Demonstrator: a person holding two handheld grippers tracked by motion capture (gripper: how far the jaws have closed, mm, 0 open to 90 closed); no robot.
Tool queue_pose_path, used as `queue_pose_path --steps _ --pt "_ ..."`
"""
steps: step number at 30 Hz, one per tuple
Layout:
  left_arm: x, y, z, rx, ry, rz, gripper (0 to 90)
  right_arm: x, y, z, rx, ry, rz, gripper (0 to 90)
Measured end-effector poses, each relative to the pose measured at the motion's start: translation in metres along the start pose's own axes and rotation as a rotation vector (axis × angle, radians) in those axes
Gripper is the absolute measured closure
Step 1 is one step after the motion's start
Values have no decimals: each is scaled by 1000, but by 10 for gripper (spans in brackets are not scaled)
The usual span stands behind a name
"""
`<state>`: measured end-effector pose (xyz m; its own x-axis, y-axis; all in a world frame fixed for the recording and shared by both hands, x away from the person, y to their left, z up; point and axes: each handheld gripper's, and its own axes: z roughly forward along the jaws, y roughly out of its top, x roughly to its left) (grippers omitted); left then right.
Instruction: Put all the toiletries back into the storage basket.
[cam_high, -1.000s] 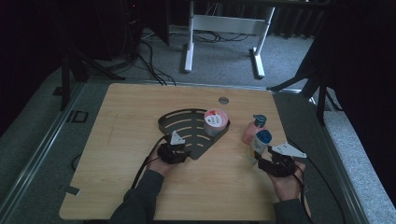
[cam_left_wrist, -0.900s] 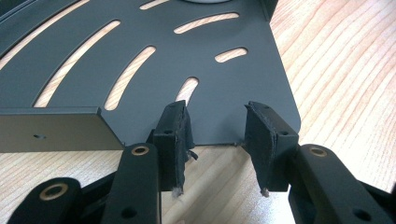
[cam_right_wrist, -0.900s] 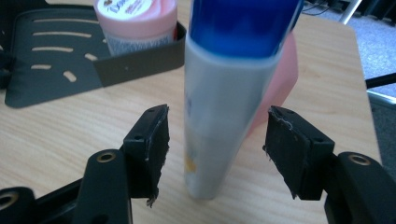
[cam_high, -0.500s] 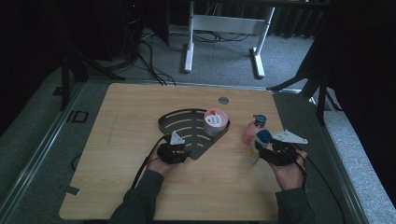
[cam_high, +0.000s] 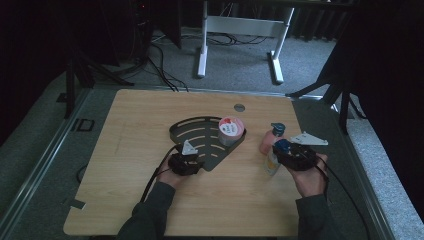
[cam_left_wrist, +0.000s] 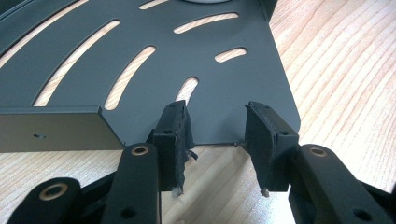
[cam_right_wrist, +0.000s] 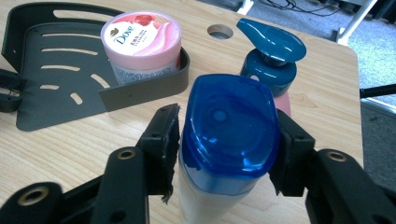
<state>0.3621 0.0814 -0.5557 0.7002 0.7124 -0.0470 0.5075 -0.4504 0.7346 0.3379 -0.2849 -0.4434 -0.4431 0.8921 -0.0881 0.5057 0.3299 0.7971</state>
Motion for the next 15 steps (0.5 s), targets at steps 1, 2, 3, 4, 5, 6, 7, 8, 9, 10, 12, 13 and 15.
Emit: queue_pose_path --steps 1,2,3,4,5,6,7,8,9,10,12,13,15 --pt "0 0 0 0 0 1 585 0 1 0 5 2 -1 512" --pt "0 0 0 0 0 0 586 0 1 0 6 4 -1 514" --pt "0 0 0 -1 0 -2 586 -1 2 0 10 4 -4 517" --pt "0 0 0 -2 0 -2 586 -1 3 0 14 6 -6 522" --pt "0 0 0 -2 1 -1 586 -1 4 0 20 9 -6 525" --pt "0 0 0 -2 1 -1 585 -1 5 0 25 10 -8 527" --pt "0 0 0 -2 0 -2 586 -1 5 0 29 9 -7 529" --pt "0 0 0 -2 0 -2 586 0 6 0 31 10 -7 530" --pt "0 0 0 -2 0 -2 585 -1 7 1 34 11 -9 531" --pt "0 0 0 -2 0 -2 586 -1 7 1 38 12 -7 532" --pt "0 0 0 -2 0 -2 586 -1 8 1 42 14 -6 533" --pt "0 0 0 -3 -1 -2 586 -2 8 1 42 17 -5 534" --pt "0 0 0 -3 -1 -2 586 -2 8 1 44 22 -4 535"
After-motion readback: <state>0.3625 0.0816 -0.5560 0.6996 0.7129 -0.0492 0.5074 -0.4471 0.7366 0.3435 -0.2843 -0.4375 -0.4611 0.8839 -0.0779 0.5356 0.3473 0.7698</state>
